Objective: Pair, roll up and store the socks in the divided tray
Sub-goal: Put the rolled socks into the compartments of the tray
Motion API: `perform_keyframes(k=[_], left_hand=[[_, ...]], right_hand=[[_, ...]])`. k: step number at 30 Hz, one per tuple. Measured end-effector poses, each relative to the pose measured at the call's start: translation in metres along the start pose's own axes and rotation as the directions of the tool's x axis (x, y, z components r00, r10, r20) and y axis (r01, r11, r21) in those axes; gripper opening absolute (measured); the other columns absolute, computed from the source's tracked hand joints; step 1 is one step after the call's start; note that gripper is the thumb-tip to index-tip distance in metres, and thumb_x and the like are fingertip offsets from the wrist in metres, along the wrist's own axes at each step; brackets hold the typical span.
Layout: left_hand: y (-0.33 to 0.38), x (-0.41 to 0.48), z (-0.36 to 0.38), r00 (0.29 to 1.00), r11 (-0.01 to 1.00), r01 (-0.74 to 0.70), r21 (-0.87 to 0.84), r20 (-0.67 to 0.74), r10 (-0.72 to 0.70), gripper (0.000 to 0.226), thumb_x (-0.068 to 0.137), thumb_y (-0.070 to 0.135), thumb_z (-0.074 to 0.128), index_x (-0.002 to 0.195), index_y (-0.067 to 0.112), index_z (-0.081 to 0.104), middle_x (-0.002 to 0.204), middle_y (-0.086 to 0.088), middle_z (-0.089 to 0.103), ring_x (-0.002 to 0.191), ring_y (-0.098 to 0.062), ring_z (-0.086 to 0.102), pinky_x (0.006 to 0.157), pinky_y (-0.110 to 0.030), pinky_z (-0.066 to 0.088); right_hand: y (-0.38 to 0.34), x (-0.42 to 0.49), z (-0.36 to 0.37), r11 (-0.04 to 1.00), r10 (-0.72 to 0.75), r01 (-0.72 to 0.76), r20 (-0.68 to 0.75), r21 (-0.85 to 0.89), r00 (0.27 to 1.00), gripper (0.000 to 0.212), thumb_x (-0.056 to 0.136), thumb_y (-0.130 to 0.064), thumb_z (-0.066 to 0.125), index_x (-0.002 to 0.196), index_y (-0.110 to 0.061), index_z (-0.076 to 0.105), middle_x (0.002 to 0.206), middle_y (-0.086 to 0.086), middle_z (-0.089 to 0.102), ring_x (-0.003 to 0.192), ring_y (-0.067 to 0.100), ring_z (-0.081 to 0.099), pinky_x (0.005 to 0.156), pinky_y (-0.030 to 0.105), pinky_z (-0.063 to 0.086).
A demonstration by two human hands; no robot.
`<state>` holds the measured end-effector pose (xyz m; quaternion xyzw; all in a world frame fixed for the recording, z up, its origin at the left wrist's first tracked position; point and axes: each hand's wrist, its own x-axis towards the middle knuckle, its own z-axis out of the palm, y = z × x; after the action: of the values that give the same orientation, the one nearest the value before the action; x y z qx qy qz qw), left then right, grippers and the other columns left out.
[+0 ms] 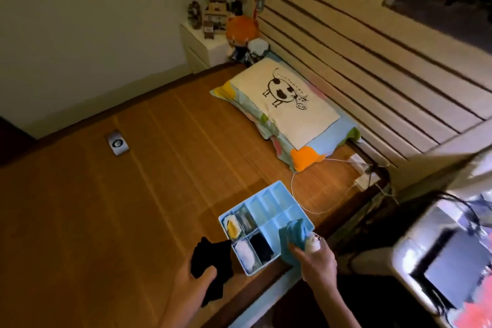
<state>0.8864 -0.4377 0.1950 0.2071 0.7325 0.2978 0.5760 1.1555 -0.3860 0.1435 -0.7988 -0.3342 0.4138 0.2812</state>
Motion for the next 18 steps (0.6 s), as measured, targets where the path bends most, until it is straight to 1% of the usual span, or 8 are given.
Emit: perform_keyframes(k=[2,4,6,8,10,13,15,18], left_hand=[[0.016,0.031,0.019,1.000,0.999,0.024,-0.024,-0.011,-0.024,0.048,0.091,0.010,0.070,0.132,0.030,0.053,0.109,0.009,0.068,0.093,-0.010,0.068,0.066,-0.024,0.054],[0.029,0.060,0.034,0.999,0.998,0.047,-0.030,-0.014,-0.048,0.043,0.090,0.008,0.069,0.122,0.033,0.056,0.105,0.015,0.065,0.089,-0.001,0.063,0.058,-0.013,0.050],[0.039,0.089,0.047,0.998,0.998,0.062,-0.028,-0.011,-0.062,0.043,0.089,0.007,0.067,0.112,0.042,0.059,0.103,0.014,0.066,0.087,0.000,0.063,0.051,-0.008,0.047],[0.041,0.115,0.059,0.997,0.997,0.077,-0.032,-0.009,-0.077,0.047,0.087,0.003,0.067,0.099,0.048,0.060,0.097,0.009,0.071,0.084,-0.006,0.067,0.049,-0.009,0.049],[0.041,0.139,0.069,0.995,0.995,0.096,-0.039,-0.009,-0.096,0.046,0.086,0.000,0.067,0.092,0.046,0.062,0.082,0.009,0.075,0.074,-0.006,0.070,0.047,-0.010,0.048],[0.032,0.174,0.077,0.996,0.995,0.093,-0.040,0.002,-0.093,0.042,0.086,-0.003,0.067,0.087,0.038,0.063,0.064,0.022,0.071,0.058,0.006,0.067,0.043,-0.009,0.046],[0.018,0.196,0.080,0.996,0.994,0.093,-0.054,-0.003,-0.093,0.041,0.086,-0.005,0.068,0.085,0.035,0.063,0.062,0.025,0.070,0.056,0.009,0.065,0.043,-0.007,0.044],[-0.005,0.219,0.077,0.993,0.993,0.106,-0.060,-0.037,-0.109,0.044,0.085,-0.007,0.069,0.076,0.036,0.069,0.063,0.025,0.070,0.056,0.011,0.064,0.045,-0.007,0.045]], right_hand=[[-0.011,0.041,0.017,0.996,-0.024,0.025,0.021,-0.085,0.999,0.040,0.068,-0.035,0.088,0.098,-0.034,0.061,0.075,-0.015,0.064,0.077,0.016,0.064,0.067,0.029,0.044],[-0.018,0.075,0.041,0.990,-0.026,0.032,0.045,-0.140,0.999,0.042,0.069,-0.035,0.088,0.102,-0.030,0.062,0.078,-0.008,0.067,0.079,0.021,0.066,0.073,0.034,0.050],[-0.022,0.107,0.072,0.983,-0.029,0.043,0.080,-0.179,0.996,0.044,0.071,-0.037,0.087,0.106,-0.026,0.062,0.083,-0.003,0.070,0.080,0.022,0.066,0.075,0.035,0.052],[-0.020,0.133,0.105,0.979,-0.039,0.061,0.112,-0.194,0.993,0.044,0.072,-0.040,0.085,0.106,-0.025,0.062,0.082,-0.005,0.068,0.078,0.019,0.065,0.070,0.032,0.049],[-0.012,0.154,0.139,0.976,-0.059,0.082,0.121,-0.201,0.991,0.041,0.073,-0.039,0.085,0.103,-0.027,0.061,0.078,-0.008,0.066,0.077,0.019,0.065,0.066,0.031,0.046],[0.011,0.175,0.184,0.965,-0.097,0.119,0.103,-0.236,0.990,0.041,0.074,-0.040,0.085,0.104,-0.028,0.060,0.082,-0.005,0.071,0.077,0.022,0.066,0.062,0.031,0.044],[0.029,0.183,0.206,0.950,-0.114,0.131,0.078,-0.282,0.990,0.044,0.075,-0.039,0.083,0.111,-0.027,0.060,0.086,-0.002,0.073,0.076,0.023,0.065,0.059,0.030,0.040],[0.052,0.188,0.229,0.906,-0.164,0.172,0.053,-0.386,0.985,0.046,0.075,-0.036,0.081,0.112,-0.026,0.056,0.091,0.003,0.073,0.080,0.030,0.064,0.060,0.030,0.035]])
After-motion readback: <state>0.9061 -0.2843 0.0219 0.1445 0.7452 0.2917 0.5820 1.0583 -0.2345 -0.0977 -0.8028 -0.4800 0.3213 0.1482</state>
